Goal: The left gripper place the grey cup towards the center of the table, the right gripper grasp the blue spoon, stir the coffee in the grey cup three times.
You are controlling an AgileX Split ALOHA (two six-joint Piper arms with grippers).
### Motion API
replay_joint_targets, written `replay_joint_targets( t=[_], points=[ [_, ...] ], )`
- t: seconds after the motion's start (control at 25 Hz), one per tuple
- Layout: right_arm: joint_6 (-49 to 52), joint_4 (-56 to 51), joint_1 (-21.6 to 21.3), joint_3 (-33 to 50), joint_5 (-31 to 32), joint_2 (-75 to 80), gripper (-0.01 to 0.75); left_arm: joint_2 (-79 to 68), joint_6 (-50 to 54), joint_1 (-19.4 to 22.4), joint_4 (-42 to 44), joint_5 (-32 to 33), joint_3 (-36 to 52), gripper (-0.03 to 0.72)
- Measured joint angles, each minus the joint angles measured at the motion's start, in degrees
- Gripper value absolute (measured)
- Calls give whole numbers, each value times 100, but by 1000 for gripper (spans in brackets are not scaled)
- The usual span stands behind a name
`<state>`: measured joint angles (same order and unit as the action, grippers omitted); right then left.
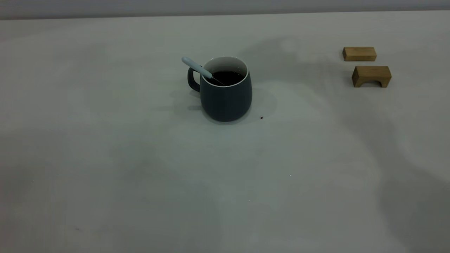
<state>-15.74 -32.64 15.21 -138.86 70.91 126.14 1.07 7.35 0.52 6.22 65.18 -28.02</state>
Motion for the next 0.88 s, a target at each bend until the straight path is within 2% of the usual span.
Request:
replay_joint_targets(
  t=[0.2, 0.32, 0.56, 0.88],
  points=[
    [633, 1118, -7, 109, 0, -611, 217, 0, 0, 0, 0, 0, 0, 351],
    [957, 1741, -19, 705, 0, -1171, 214, 0, 0, 0, 0, 0, 0, 351],
    [879, 2066, -26, 3160, 0, -3055, 214, 0, 0, 0, 0, 0, 0, 351],
    [43, 2208, -26, 6534, 0, -5726, 223, 0, 0, 0, 0, 0, 0, 351]
  ],
)
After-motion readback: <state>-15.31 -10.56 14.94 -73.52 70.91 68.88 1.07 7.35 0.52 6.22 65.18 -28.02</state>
